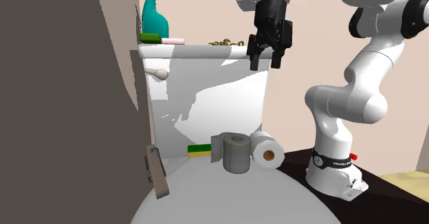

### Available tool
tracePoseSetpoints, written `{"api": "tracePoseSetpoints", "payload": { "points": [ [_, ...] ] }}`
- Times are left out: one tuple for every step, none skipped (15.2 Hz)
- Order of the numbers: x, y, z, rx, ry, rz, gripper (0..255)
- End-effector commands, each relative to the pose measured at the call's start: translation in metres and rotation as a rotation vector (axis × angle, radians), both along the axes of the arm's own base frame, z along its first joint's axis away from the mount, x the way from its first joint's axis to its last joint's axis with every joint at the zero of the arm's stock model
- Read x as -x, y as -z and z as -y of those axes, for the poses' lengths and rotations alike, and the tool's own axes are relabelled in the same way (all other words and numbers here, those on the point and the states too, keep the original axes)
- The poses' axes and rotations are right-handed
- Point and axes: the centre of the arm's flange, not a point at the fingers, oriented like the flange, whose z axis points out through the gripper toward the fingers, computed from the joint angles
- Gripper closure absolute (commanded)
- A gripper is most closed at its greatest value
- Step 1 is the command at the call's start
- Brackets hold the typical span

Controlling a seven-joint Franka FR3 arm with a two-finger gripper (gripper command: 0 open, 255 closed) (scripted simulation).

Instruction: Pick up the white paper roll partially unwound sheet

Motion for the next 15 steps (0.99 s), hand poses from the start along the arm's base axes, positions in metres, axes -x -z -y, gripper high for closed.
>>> {"api": "tracePoseSetpoints", "payload": {
  "points": [
    [0.000,0.000,0.000,0.000,0.000,0.000,0],
    [-0.006,0.011,0.005,0.002,-0.004,-0.001,0],
    [-0.011,0.022,0.010,0.003,-0.008,-0.003,0],
    [-0.017,0.033,0.015,0.005,-0.012,-0.004,0],
    [-0.022,0.043,0.020,0.007,-0.015,-0.006,0],
    [-0.028,0.054,0.025,0.009,-0.019,-0.007,0],
    [-0.033,0.065,0.030,0.010,-0.023,-0.009,0],
    [-0.039,0.076,0.035,0.012,-0.027,-0.010,0],
    [-0.045,0.087,0.040,0.014,-0.031,-0.012,0],
    [-0.050,0.098,0.045,0.015,-0.035,-0.013,0],
    [-0.056,0.108,0.051,0.017,-0.038,-0.015,0],
    [-0.061,0.119,0.056,0.019,-0.042,-0.016,0],
    [-0.067,0.130,0.061,0.020,-0.046,-0.018,0],
    [-0.072,0.141,0.066,0.022,-0.050,-0.019,0],
    [-0.078,0.152,0.071,0.024,-0.054,-0.021,0]
  ]
}}
